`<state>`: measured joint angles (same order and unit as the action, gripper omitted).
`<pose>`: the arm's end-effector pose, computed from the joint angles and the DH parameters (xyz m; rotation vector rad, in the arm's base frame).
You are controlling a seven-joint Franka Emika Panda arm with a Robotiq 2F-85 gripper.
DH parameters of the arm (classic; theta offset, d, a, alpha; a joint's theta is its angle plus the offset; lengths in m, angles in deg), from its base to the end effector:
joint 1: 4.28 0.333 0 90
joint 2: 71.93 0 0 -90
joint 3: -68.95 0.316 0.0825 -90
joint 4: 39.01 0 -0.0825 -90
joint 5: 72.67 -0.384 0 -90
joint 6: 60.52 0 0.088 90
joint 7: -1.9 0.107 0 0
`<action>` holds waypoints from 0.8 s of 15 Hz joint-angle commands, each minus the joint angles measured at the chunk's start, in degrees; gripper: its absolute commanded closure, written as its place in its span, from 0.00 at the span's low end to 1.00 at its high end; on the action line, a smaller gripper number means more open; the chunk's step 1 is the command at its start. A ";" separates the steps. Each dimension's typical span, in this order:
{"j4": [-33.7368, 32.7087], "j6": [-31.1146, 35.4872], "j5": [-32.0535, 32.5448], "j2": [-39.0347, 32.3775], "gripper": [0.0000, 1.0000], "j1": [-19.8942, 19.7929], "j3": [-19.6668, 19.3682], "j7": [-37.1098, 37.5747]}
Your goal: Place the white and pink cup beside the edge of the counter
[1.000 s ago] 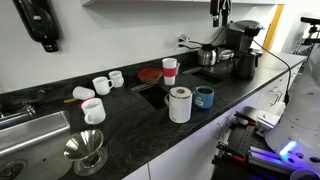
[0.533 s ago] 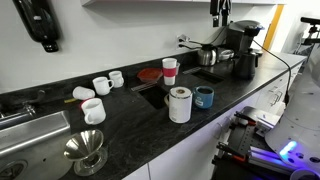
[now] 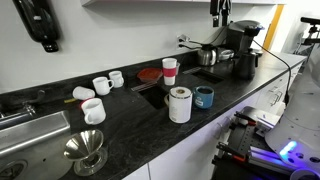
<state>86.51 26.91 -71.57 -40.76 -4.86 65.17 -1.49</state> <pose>0.3694 -0.0353 0.5818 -3.1134 0.0078 0.1879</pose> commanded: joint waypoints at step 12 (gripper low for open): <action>7.64 13.58 -2.73 4.14 0.00 -2.07 4.69 16.62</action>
<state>91.20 34.29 -73.30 -36.74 -4.89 68.60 10.63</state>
